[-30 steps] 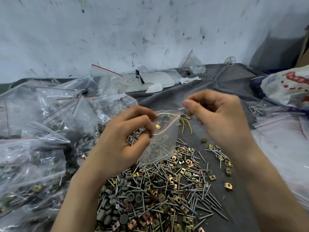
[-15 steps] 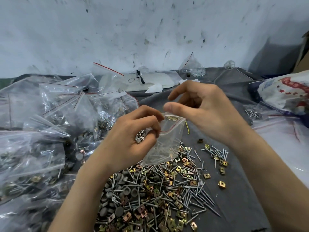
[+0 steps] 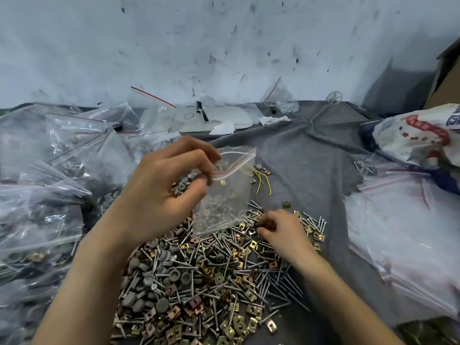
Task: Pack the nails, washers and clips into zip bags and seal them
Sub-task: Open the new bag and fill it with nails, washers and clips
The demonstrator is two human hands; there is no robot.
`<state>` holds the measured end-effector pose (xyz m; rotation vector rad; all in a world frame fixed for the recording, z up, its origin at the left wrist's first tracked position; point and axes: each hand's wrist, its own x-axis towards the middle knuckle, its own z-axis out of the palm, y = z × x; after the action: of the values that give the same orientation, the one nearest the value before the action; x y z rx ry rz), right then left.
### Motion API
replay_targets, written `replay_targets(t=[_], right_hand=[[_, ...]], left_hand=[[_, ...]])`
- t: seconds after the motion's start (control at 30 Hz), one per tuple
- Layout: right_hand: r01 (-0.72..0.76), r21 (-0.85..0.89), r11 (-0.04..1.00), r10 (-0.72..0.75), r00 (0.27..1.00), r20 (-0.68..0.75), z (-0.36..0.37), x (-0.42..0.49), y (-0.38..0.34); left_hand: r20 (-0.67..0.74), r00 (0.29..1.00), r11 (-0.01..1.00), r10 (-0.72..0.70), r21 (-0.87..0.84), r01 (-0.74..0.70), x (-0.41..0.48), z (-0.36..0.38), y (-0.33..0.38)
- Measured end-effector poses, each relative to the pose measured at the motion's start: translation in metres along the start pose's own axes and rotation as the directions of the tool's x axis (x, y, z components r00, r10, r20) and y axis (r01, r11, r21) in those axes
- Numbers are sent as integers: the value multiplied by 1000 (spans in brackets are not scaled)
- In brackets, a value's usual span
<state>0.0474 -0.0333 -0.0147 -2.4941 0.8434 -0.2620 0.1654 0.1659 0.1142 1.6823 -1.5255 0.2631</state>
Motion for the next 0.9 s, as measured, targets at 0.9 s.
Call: replay_targets(t=[0.9], right_hand=[[239, 848, 473, -91, 971, -223, -51, -8, -35]], left_hand=[[37, 998, 990, -47, 134, 41, 0, 7, -13]])
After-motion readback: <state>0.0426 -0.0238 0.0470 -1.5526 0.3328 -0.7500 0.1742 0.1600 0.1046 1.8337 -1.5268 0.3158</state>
